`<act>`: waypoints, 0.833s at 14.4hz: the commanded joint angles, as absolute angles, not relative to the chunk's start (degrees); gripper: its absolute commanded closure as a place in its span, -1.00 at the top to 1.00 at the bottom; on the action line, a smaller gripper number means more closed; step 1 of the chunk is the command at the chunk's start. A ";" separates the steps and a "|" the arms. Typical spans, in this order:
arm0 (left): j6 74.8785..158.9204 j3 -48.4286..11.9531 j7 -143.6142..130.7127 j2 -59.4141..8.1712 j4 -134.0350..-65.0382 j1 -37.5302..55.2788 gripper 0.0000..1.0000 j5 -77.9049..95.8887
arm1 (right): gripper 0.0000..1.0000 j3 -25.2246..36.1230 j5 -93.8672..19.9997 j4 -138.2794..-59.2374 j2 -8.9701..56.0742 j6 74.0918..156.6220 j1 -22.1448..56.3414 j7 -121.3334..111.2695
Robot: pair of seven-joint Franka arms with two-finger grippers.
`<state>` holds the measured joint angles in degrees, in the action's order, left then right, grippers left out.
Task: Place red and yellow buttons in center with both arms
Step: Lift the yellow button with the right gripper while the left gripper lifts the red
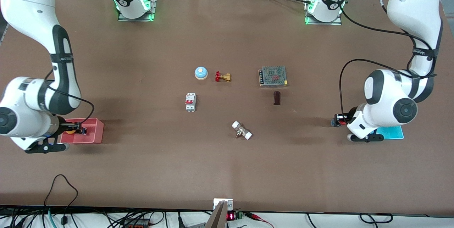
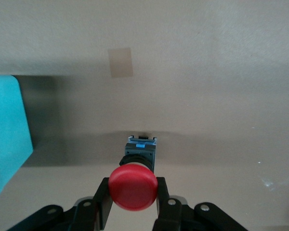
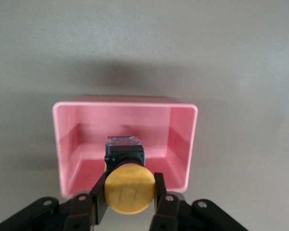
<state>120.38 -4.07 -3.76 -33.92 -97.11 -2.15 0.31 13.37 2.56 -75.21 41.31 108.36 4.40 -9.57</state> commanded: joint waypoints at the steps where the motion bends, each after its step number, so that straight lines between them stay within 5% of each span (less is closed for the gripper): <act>1: 121.03 -4.04 -3.96 -33.84 -97.65 -2.02 -0.42 1.23 | -0.43 12.92 3.08 -71.37 39.56 101.44 4.74 -10.28; 6: 120.94 -4.04 -4.57 -33.14 -96.86 -2.02 0.25 1.23 | -0.42 11.78 -7.42 -71.63 36.74 101.08 6.76 -8.97; 12: 119.45 -3.60 -6.24 -24.62 -95.98 -2.28 0.87 0.62 | -0.43 11.78 -11.78 -74.09 38.05 102.03 14.57 -3.62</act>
